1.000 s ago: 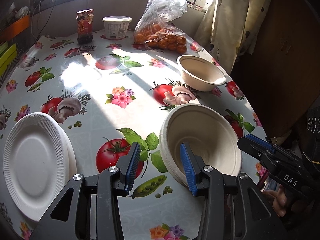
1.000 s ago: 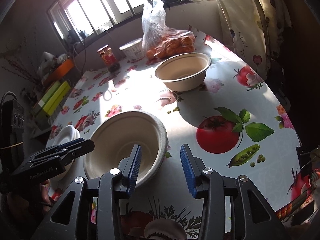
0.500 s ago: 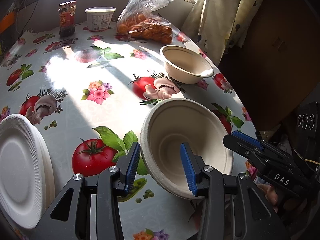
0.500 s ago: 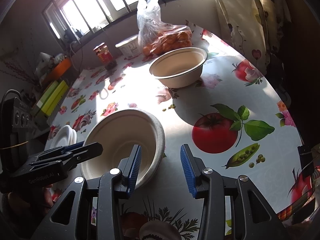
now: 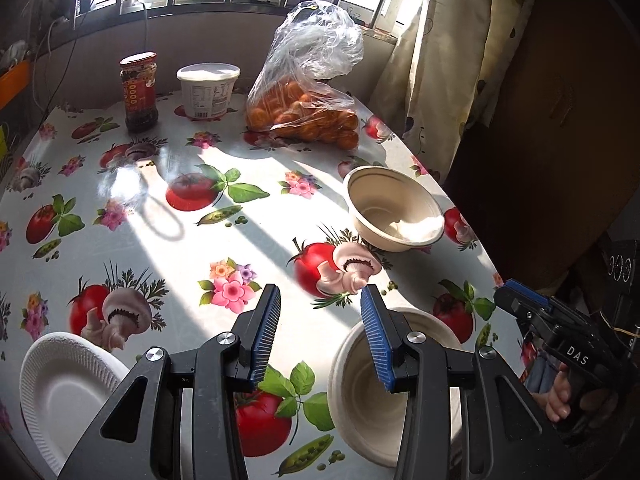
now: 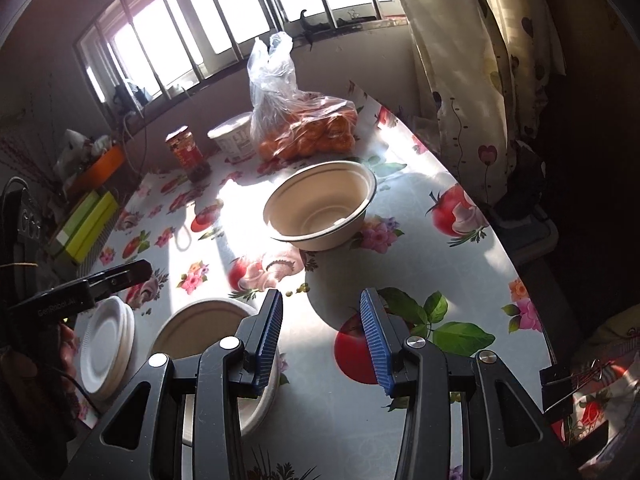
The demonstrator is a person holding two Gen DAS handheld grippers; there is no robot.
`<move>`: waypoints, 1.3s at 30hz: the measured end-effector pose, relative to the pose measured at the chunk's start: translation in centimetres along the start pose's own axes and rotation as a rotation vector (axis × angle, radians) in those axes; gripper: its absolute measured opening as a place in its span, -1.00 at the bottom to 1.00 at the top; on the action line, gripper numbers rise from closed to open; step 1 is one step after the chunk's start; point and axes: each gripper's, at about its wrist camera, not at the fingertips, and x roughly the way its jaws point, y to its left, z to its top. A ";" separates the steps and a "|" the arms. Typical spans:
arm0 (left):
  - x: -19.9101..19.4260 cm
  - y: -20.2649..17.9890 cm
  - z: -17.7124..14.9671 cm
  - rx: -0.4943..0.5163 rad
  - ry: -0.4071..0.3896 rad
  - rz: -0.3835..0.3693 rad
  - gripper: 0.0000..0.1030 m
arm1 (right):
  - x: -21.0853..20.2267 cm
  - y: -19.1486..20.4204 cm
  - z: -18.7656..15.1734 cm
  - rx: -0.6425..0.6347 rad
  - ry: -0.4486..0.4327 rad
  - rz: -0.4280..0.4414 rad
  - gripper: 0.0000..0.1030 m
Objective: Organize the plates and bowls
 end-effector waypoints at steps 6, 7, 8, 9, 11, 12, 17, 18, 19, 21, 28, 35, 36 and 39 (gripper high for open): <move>2.2 -0.1 3.8 0.037 0.008 -0.016 -0.16 | 0.8 -1.8 2.7 0.005 -0.021 -0.060 -0.22; 2.7 0.1 4.3 0.029 0.017 -0.033 -0.16 | 0.9 -2.1 3.1 0.004 -0.024 -0.058 -0.22; 3.2 0.1 4.8 0.026 0.023 -0.031 -0.16 | 1.2 -2.4 3.5 0.007 -0.021 -0.063 -0.22; 3.8 0.0 5.2 0.037 0.027 -0.025 -0.16 | 1.4 -2.6 3.9 0.009 -0.020 -0.066 -0.22; 4.6 -0.3 5.9 0.041 0.029 -0.008 -0.16 | 2.0 -2.9 4.5 0.007 -0.015 -0.062 -0.22; 5.0 -0.5 6.1 0.050 0.029 -0.014 -0.16 | 2.4 -3.0 4.7 0.006 -0.010 -0.069 -0.22; 7.1 -0.8 7.1 0.046 0.051 -0.037 -0.16 | 4.4 -3.2 5.2 -0.004 0.021 -0.064 -0.22; 7.5 -0.9 7.2 0.045 0.055 -0.048 -0.16 | 4.8 -3.3 5.3 -0.002 0.027 -0.063 -0.22; 7.9 -0.9 7.3 0.046 0.062 -0.049 -0.16 | 5.2 -3.4 5.4 0.002 0.033 -0.065 -0.22; 8.8 -1.0 7.4 0.049 0.075 -0.042 -0.16 | 5.8 -3.6 5.6 0.005 0.039 -0.052 -0.22; 10.8 -1.3 7.8 0.066 0.109 -0.036 -0.16 | 7.7 -4.2 6.5 0.035 0.055 -0.015 -0.22; 12.5 -1.6 7.9 0.084 0.142 -0.009 -0.16 | 9.2 -4.5 6.9 0.057 0.079 -0.004 -0.22; 12.6 -1.6 7.9 0.086 0.146 -0.013 -0.16 | 9.4 -4.5 6.9 0.058 0.081 -0.001 -0.22; 13.0 -1.8 7.8 0.093 0.162 -0.023 -0.16 | 9.7 -4.5 6.9 0.063 0.087 -0.002 -0.27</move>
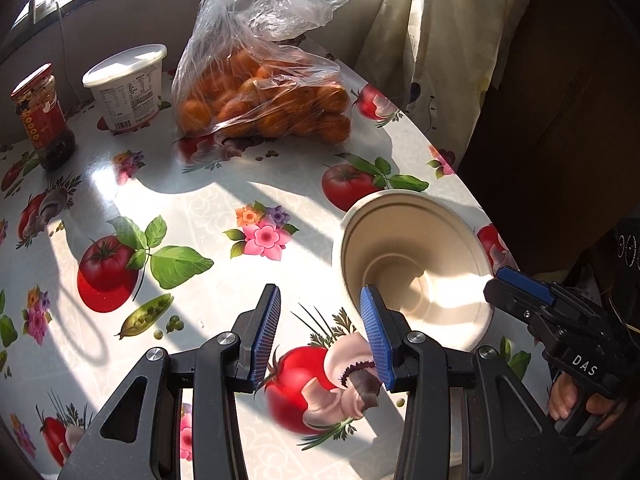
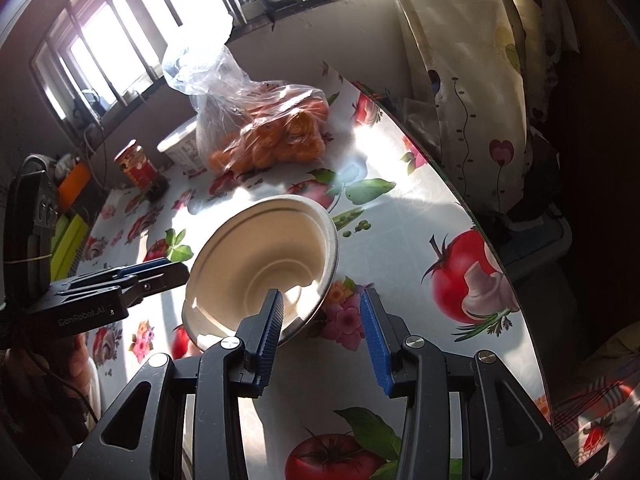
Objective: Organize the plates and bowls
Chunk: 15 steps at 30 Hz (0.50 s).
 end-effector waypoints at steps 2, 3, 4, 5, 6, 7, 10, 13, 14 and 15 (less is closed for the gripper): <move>0.1 -0.1 0.1 0.004 0.004 -0.008 -0.16 | 0.2 0.0 0.1 -0.001 0.003 -0.006 -0.42; 0.2 -0.2 0.1 0.006 0.006 -0.006 -0.16 | 0.3 0.0 0.1 0.001 0.004 -0.007 -0.45; 0.3 -0.2 0.2 0.009 0.009 -0.006 -0.16 | 0.4 -0.1 0.1 0.003 0.004 -0.007 -0.47; 0.4 -0.3 0.2 0.011 0.012 -0.011 -0.17 | 0.4 -0.1 0.1 0.006 0.005 -0.007 -0.48; 0.5 -0.3 0.3 0.016 0.017 -0.019 -0.17 | 0.5 -0.2 0.0 0.008 0.006 -0.006 -0.54; 0.6 -0.4 0.3 0.020 0.023 -0.023 -0.17 | 0.5 -0.2 0.0 0.008 0.007 -0.008 -0.59; 1.1 -0.4 0.3 0.027 0.047 -0.013 -0.17 | 0.7 -0.2 0.1 0.007 0.015 -0.005 -0.65; 1.5 -0.4 0.3 0.030 0.057 -0.010 -0.33 | 0.8 -0.2 0.0 0.008 0.019 0.001 -0.67; 1.6 -0.5 0.2 0.033 0.059 -0.013 -0.36 | 0.8 -0.1 0.0 0.009 0.021 0.005 -0.67; 1.7 -0.5 0.2 0.034 0.061 -0.013 -0.37 | 0.8 -0.1 0.0 0.009 0.022 0.007 -0.67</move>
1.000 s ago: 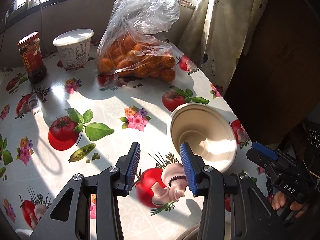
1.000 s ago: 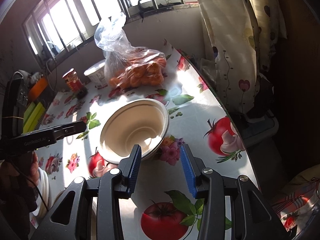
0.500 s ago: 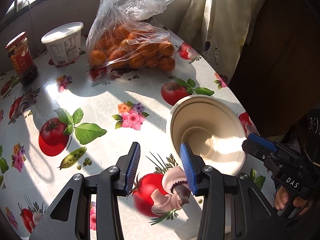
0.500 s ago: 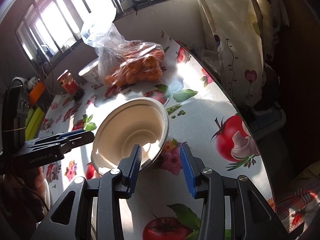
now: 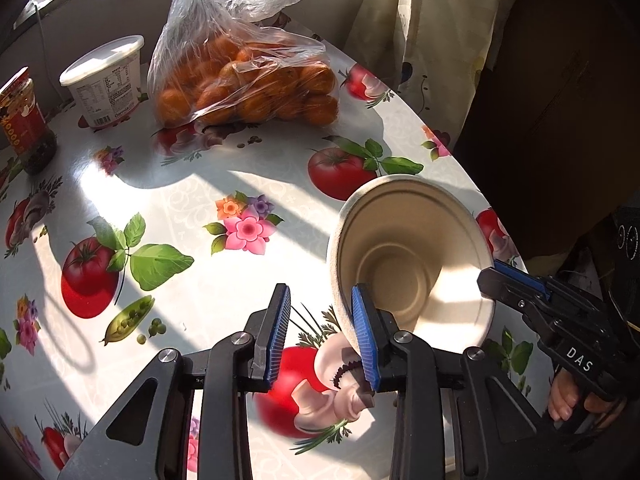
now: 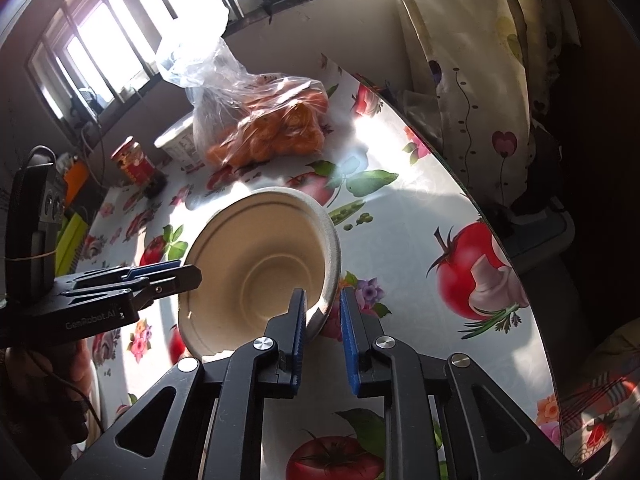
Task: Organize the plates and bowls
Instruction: 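Close the left gripper on that bowl's rim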
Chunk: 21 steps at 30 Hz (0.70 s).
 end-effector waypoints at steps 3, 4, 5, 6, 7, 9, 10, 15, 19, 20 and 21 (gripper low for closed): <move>0.2 0.0 0.0 -0.005 0.008 -0.011 -0.52 | 0.0 0.1 0.0 0.003 0.001 0.008 -0.67; 0.3 0.0 0.0 -0.009 0.010 -0.016 -0.54 | 0.0 0.1 0.0 0.003 -0.001 0.009 -0.67; 0.3 0.0 0.1 -0.008 0.010 -0.017 -0.58 | 0.0 0.2 0.0 0.002 -0.002 0.009 -0.67; 0.3 -0.1 0.1 -0.005 0.010 -0.018 -0.64 | 0.0 0.2 0.0 0.002 -0.003 0.009 -0.67; 0.3 -0.2 0.1 -0.003 0.010 -0.021 -0.68 | 0.0 0.3 0.1 0.001 -0.003 0.010 -0.67; 0.4 -0.3 0.1 0.001 0.012 -0.021 -0.75 | 0.0 0.4 0.1 0.000 -0.003 0.010 -0.67; 0.4 -0.3 0.1 0.000 0.012 -0.019 -0.75 | 0.0 0.4 0.1 0.000 -0.003 0.011 -0.67; 0.4 -0.2 0.1 -0.007 0.010 -0.023 -0.76 | 0.1 0.4 0.1 0.000 -0.001 0.010 -0.67; 0.3 -0.3 0.2 -0.006 0.005 -0.022 -0.76 | 0.1 0.4 0.0 0.000 -0.002 0.004 -0.67; 0.3 -0.3 0.2 -0.006 0.003 -0.020 -0.76 | 0.1 0.4 0.0 0.000 -0.002 0.003 -0.67; 0.3 -0.4 0.2 -0.005 0.003 -0.019 -0.76 | 0.1 0.5 0.0 -0.001 -0.003 0.002 -0.67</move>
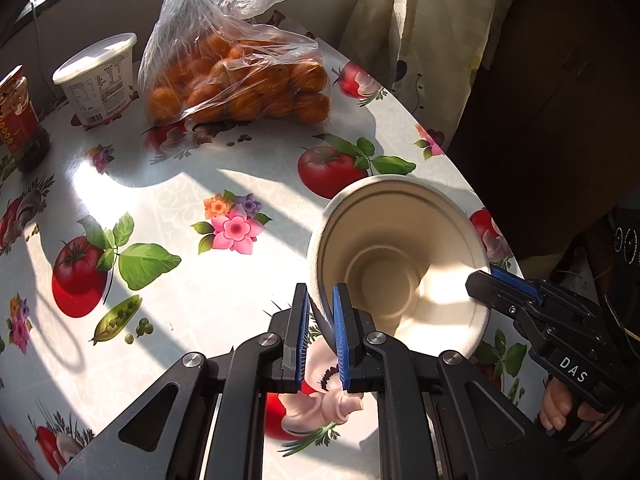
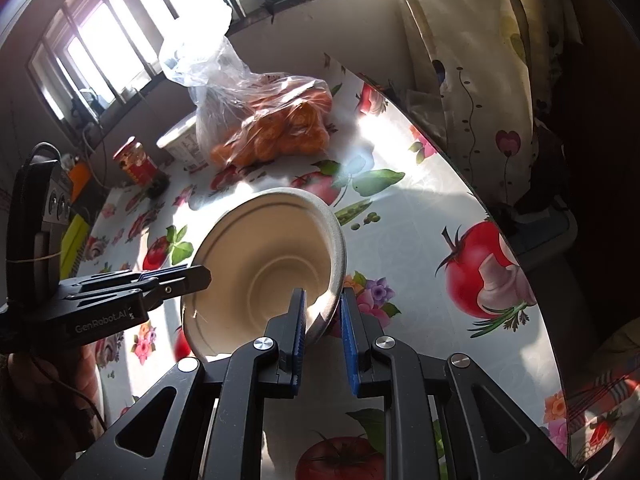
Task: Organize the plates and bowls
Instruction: 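Close the left gripper on that bowl's rim, then lift the gripped bowl and carry it toward the bowl stack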
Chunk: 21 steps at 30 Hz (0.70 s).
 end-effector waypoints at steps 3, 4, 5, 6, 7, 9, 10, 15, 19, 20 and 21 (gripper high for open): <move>0.0 0.0 0.0 0.000 -0.001 0.003 -0.76 | 0.0 0.0 0.0 -0.001 0.001 0.000 -0.67; 0.0 0.0 -0.1 0.001 -0.001 0.007 -0.76 | 0.0 0.1 0.0 -0.004 0.001 0.000 -0.68; -0.1 -0.1 -0.1 0.002 -0.002 0.012 -0.76 | 0.0 0.2 0.0 -0.008 0.001 -0.001 -0.68; -0.1 -0.1 -0.1 0.005 -0.005 0.018 -0.76 | 0.0 0.3 -0.1 -0.010 0.000 -0.002 -0.68; -0.2 -0.2 -0.1 0.009 -0.008 0.023 -0.76 | 0.0 0.4 -0.1 -0.011 -0.001 -0.004 -0.68; -0.4 -0.4 -0.1 0.019 -0.016 0.032 -0.76 | -0.1 0.5 -0.1 -0.013 -0.004 -0.008 -0.69; -0.5 -0.4 -0.1 0.021 -0.018 0.033 -0.76 | -0.1 0.6 0.0 -0.014 -0.006 -0.008 -0.69; -1.1 -0.5 -0.1 0.021 -0.024 0.033 -0.76 | -0.5 0.7 0.0 -0.016 -0.010 -0.008 -0.69; -1.5 -0.7 -0.3 0.023 -0.028 0.032 -0.76 | -1.0 0.9 -0.1 -0.017 -0.016 -0.005 -0.69; -1.7 -0.7 -0.3 0.023 -0.030 0.032 -0.76 | -1.1 0.9 -0.1 -0.017 -0.017 -0.005 -0.69; -1.8 -0.8 -0.4 0.024 -0.032 0.032 -0.76 | -1.2 1.0 -0.1 -0.018 -0.018 -0.005 -0.69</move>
